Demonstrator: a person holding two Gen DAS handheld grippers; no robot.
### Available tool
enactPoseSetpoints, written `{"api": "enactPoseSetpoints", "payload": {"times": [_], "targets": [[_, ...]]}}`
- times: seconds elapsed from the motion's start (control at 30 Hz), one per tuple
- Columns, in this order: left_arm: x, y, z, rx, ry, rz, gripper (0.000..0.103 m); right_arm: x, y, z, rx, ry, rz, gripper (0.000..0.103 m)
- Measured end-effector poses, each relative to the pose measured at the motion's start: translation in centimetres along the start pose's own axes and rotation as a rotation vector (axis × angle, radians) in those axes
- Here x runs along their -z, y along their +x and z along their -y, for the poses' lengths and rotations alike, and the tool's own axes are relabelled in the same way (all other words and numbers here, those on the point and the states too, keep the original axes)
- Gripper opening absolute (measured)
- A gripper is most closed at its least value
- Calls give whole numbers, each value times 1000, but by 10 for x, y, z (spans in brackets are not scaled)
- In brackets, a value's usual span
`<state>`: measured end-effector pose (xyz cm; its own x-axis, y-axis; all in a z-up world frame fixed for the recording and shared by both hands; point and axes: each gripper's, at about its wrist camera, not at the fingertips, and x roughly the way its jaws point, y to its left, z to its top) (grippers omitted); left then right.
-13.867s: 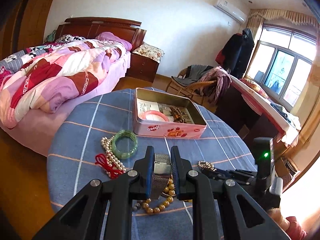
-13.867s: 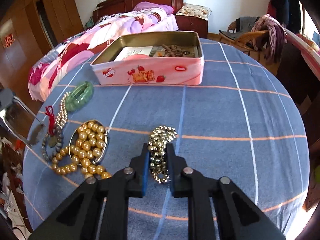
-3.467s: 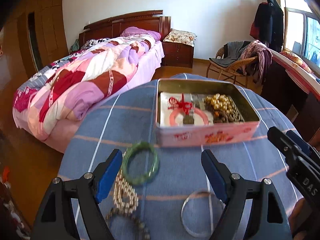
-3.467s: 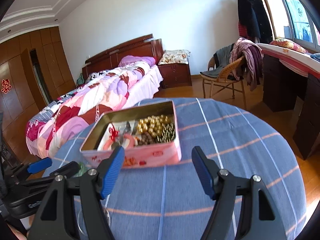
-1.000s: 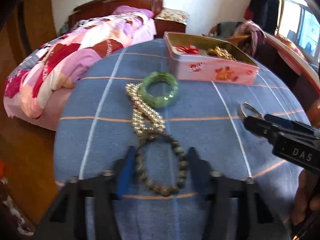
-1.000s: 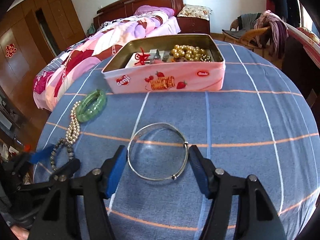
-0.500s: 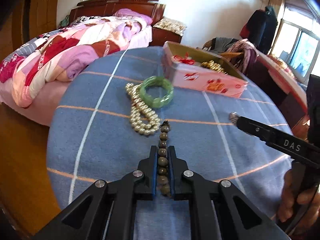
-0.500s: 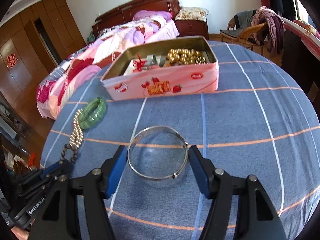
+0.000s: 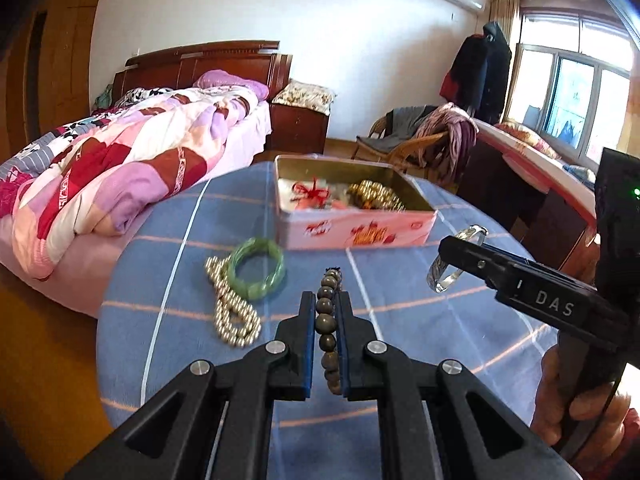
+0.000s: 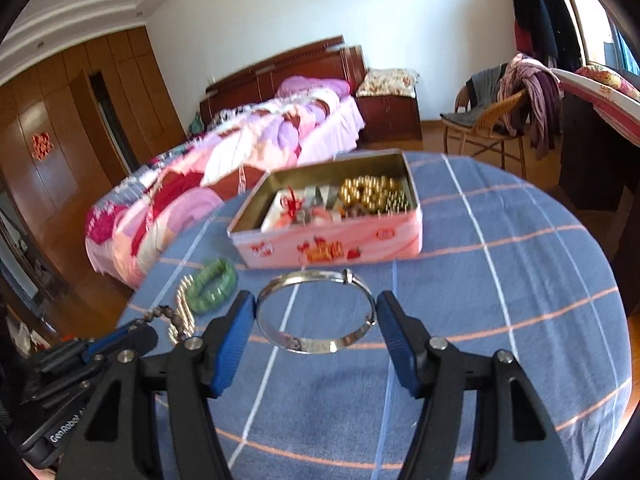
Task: Organize jewelry
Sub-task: 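Carry the silver bangle and bead bracelet into the pink tin and open both tools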
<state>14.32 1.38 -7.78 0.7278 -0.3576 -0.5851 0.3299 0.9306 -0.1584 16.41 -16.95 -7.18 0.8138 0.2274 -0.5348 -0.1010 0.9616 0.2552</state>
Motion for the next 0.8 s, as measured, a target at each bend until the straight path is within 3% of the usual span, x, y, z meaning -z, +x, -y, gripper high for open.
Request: {"api": "enactPoseSetpoints", "payload": {"times": [0.17,0.4,0.8], "targets": [[-8,4,6,23,8,17,9,-11,-6,7,43,6,48,66],[-15,14,15,38,34,28,9,-19,5,16,72,32,44,66],[-26,28,8,46,-25,44,9,-34,13,14,120,-8,62,66]]}}
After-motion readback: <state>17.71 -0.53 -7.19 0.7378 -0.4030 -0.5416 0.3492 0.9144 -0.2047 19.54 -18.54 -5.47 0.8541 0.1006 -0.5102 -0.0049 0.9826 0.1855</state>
